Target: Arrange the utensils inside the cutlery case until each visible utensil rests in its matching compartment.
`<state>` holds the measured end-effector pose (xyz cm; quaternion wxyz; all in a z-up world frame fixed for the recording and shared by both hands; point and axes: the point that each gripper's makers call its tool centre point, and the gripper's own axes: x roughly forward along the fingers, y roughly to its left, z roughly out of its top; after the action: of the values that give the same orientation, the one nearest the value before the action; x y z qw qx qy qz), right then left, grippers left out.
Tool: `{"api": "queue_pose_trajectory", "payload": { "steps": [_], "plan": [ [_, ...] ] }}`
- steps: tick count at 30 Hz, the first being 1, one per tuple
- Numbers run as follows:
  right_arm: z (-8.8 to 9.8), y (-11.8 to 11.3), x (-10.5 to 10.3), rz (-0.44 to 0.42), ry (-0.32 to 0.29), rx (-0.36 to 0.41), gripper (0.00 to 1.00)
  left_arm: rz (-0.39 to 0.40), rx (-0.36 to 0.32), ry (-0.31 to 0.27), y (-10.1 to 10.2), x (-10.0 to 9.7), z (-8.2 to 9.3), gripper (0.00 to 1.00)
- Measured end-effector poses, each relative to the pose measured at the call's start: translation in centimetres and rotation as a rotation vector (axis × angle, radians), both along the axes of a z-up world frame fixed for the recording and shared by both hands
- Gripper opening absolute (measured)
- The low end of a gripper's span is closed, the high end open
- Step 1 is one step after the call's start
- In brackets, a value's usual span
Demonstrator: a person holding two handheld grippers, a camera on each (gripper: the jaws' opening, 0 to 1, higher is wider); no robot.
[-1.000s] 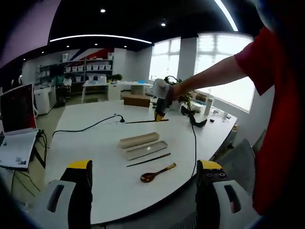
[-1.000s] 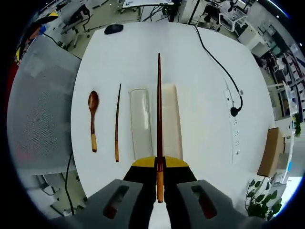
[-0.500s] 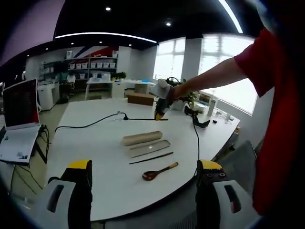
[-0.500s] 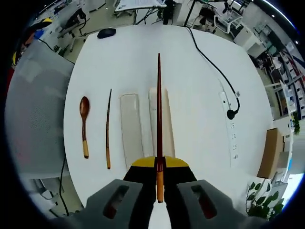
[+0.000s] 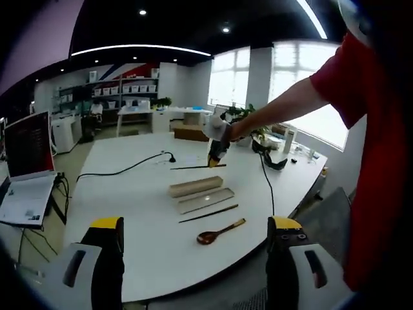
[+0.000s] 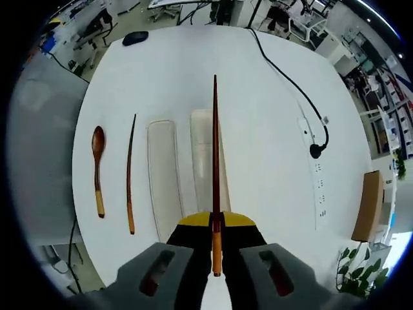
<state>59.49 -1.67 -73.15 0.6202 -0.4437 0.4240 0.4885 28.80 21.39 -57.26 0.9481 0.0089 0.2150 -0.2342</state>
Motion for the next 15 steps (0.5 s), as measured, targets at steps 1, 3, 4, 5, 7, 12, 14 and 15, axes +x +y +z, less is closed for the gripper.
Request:
{"api": "queue_pose_trajectory", "payload": {
  "steps": [1, 3, 4, 5, 7, 12, 14, 15],
  "plan": [
    [-0.2, 0.0, 0.1, -0.005, 0.000, 0.003, 0.01, 0.000, -0.002, 0.004, 0.0, 0.0, -0.1, 0.94],
    [-0.6, 0.0, 0.4, -0.014, -0.004, 0.007, 0.01, -0.001, 0.003, 0.016, 0.0, 0.0, -0.5, 0.94],
    [-0.8, -0.1, 0.8, -0.028, -0.021, 0.009, 0.01, 0.000, 0.009, 0.018, 0.1, 0.0, -0.6, 0.94],
    [-1.0, -0.1, 1.0, -0.033, -0.030, 0.011, 0.01, 0.003, 0.009, 0.021, 0.1, -0.1, -0.6, 0.94],
    [-1.8, -0.2, 0.8, -0.046, -0.005, 0.010, 0.01, 0.012, 0.006, 0.024, 0.2, -0.1, -0.7, 0.94],
    [-3.4, 0.2, -0.2, -0.058, 0.051, 0.032, 0.00, 0.022, 0.017, 0.032, 0.3, -0.2, -0.7, 0.94],
    [-3.7, 0.2, -0.6, -0.021, 0.054, 0.026, 0.00, 0.027, 0.029, 0.035, 0.5, -0.3, -0.8, 0.94],
    [-3.9, 0.0, -0.6, -0.009, 0.049, 0.009, 0.00, 0.029, 0.029, 0.036, 0.5, -0.3, -0.8, 0.93]
  ]
}}
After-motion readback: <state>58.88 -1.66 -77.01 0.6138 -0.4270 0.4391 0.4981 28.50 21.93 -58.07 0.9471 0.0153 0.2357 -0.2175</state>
